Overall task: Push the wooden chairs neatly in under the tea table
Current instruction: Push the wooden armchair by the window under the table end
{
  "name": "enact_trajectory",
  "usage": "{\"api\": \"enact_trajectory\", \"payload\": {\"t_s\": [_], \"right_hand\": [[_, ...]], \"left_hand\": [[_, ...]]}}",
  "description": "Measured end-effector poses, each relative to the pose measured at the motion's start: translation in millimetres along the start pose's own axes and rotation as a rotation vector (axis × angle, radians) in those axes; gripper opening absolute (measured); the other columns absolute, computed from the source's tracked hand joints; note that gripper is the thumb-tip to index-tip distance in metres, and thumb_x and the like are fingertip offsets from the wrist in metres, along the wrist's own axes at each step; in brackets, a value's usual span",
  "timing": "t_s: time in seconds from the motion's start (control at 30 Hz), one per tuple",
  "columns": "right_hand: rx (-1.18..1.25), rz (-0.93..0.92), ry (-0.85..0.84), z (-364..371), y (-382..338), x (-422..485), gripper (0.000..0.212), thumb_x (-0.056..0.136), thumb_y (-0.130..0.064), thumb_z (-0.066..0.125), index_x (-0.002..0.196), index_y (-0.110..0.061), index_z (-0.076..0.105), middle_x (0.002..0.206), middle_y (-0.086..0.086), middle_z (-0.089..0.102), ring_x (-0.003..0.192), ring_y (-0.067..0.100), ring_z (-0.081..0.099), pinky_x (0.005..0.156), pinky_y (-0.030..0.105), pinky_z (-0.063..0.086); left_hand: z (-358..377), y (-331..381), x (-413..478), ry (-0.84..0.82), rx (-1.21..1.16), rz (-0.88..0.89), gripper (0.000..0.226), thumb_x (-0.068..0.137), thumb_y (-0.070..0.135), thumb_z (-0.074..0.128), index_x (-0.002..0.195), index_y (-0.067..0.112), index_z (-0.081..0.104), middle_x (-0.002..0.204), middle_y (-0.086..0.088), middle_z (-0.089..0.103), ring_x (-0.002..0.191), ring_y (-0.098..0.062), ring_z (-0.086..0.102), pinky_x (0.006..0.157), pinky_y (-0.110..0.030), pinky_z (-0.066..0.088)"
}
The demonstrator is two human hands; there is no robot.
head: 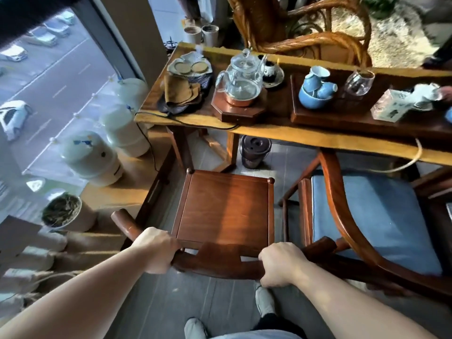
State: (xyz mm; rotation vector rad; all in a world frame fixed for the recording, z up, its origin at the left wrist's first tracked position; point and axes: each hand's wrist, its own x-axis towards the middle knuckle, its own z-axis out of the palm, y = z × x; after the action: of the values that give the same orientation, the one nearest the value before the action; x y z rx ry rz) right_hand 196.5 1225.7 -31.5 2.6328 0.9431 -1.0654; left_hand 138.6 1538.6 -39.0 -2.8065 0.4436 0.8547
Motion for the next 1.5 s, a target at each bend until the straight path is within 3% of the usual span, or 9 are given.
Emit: {"api": "enact_trajectory", "payload": {"t_s": [0.13, 0.27, 0.43, 0.6, 0.77, 0.97, 1.13, 1.3, 1.5], "right_hand": [[0.065, 0.052, 0.093, 5, 6, 2, 0.026, 0.063, -0.046, 0.058, 0.081, -0.027, 0.058, 0.086, 0.001, 0.068, 0.085, 0.03, 0.064, 0.075, 0.039, 0.052], [0.11, 0.059, 0.181, 8, 13, 8, 0.024, 0.06, -0.047, 0.056, 0.072, -0.027, 0.051, 0.074, -0.003, 0.065, 0.075, 0.028, 0.063, 0.065, 0.036, 0.046], [0.1, 0.083, 0.234, -7, 35, 20, 0.029, 0.057, -0.055, 0.055, 0.069, -0.029, 0.049, 0.066, -0.006, 0.055, 0.073, 0.028, 0.062, 0.058, 0.032, 0.041], [0.045, 0.104, 0.181, -15, 66, 21, 0.034, 0.059, -0.058, 0.062, 0.066, -0.028, 0.048, 0.065, -0.008, 0.053, 0.066, 0.024, 0.052, 0.057, 0.031, 0.039], [0.034, 0.099, 0.14, -18, 70, 23, 0.035, 0.057, -0.055, 0.066, 0.063, -0.026, 0.048, 0.063, -0.009, 0.053, 0.064, 0.022, 0.052, 0.056, 0.031, 0.035], [0.094, 0.143, 0.058, -20, 60, 17, 0.023, 0.054, -0.04, 0.066, 0.069, -0.025, 0.059, 0.068, -0.005, 0.058, 0.069, 0.021, 0.055, 0.061, 0.032, 0.039], [0.07, 0.139, 0.077, -6, 65, 6, 0.027, 0.06, -0.05, 0.062, 0.074, -0.028, 0.054, 0.072, -0.006, 0.058, 0.071, 0.023, 0.054, 0.063, 0.034, 0.036], [0.013, 0.106, 0.096, -5, 74, 2, 0.041, 0.064, -0.053, 0.06, 0.095, -0.026, 0.064, 0.086, -0.002, 0.067, 0.078, 0.025, 0.061, 0.064, 0.035, 0.049], [0.009, 0.088, 0.082, -3, 88, -7, 0.036, 0.062, -0.053, 0.066, 0.087, -0.027, 0.061, 0.084, -0.003, 0.066, 0.075, 0.023, 0.059, 0.06, 0.033, 0.043]], "left_hand": [[-17, -12, 24, 0.002, 0.01, 0.019, 0.017, 0.07, 0.024, 0.051, 0.078, 0.039, 0.049, 0.065, 0.011, 0.055, 0.063, -0.015, 0.057, 0.068, -0.03, 0.051], [-29, -21, 47, 0.012, 0.046, 0.029, 0.018, 0.07, 0.025, 0.053, 0.071, 0.04, 0.042, 0.064, 0.013, 0.055, 0.064, -0.014, 0.057, 0.072, -0.031, 0.048], [-45, -22, 71, 0.062, 0.051, -0.026, 0.008, 0.07, 0.03, 0.057, 0.075, 0.034, 0.053, 0.065, 0.013, 0.058, 0.067, -0.014, 0.058, 0.068, -0.031, 0.039], [-51, 0, 83, 0.136, 0.048, -0.078, 0.021, 0.066, 0.038, 0.064, 0.087, 0.033, 0.061, 0.075, 0.013, 0.062, 0.08, -0.016, 0.059, 0.07, -0.034, 0.032], [-47, 11, 80, 0.177, 0.016, -0.209, 0.024, 0.071, 0.026, 0.066, 0.09, 0.037, 0.055, 0.082, 0.013, 0.056, 0.093, -0.018, 0.052, 0.092, -0.051, 0.02], [-53, 17, 74, 0.148, -0.035, -0.188, 0.025, 0.078, 0.022, 0.063, 0.096, 0.039, 0.06, 0.089, 0.014, 0.058, 0.099, -0.016, 0.051, 0.085, -0.039, 0.029], [-50, 26, 73, 0.155, -0.035, -0.178, 0.022, 0.079, 0.023, 0.061, 0.095, 0.037, 0.059, 0.089, 0.014, 0.059, 0.098, -0.016, 0.049, 0.086, -0.041, 0.027], [-54, 33, 76, 0.137, -0.025, -0.176, 0.019, 0.077, 0.026, 0.062, 0.091, 0.039, 0.059, 0.085, 0.016, 0.057, 0.094, -0.014, 0.05, 0.078, -0.039, 0.026], [-53, 51, 73, 0.147, -0.036, -0.157, 0.016, 0.077, 0.026, 0.063, 0.085, 0.038, 0.057, 0.078, 0.016, 0.053, 0.09, -0.014, 0.049, 0.078, -0.038, 0.027]]}}
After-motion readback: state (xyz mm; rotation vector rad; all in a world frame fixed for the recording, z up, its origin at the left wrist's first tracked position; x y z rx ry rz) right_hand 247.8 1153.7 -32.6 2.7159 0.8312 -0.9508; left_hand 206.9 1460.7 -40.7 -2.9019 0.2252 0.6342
